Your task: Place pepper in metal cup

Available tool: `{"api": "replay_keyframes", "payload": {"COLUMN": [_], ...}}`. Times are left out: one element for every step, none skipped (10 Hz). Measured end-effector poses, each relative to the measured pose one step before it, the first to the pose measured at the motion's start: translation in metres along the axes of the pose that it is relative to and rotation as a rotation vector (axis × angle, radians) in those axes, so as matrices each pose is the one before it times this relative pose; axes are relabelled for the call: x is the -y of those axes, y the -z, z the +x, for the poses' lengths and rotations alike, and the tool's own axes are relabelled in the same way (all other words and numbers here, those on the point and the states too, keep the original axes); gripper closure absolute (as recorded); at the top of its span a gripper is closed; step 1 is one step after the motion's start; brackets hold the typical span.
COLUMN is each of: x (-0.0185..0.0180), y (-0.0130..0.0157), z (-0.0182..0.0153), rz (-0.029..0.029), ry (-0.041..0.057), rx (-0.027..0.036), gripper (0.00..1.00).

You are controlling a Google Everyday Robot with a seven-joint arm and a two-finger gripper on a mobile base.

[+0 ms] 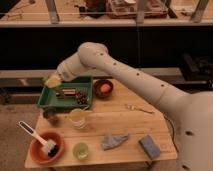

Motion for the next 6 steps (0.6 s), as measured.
{"api": "replay_keyframes", "payload": {"x": [-0.00487, 0.00177, 0.00135, 0.00090, -0.00322, -0.00414], "y": [-0.02175, -0.01987, -0.01358, -0.01723, -0.01603, -0.01093], "z": [0.01271, 0.00415, -0.00318, -0.01067, -0.01675, -0.01462], "rz": [0.00701, 0.00910, 0.00353, 0.00512, 0.00352, 0.00198], "ry": [-0.02228, -0.01610, -0.01685, -0.02155, -0.02107, -0.01729], "rx": [-0.00663, -0.00264, -0.00004, 0.00221, 0.00128, 0.00042], "gripper": [0.69, 0.69, 0.69, 0.69, 0.69, 0.69]}}
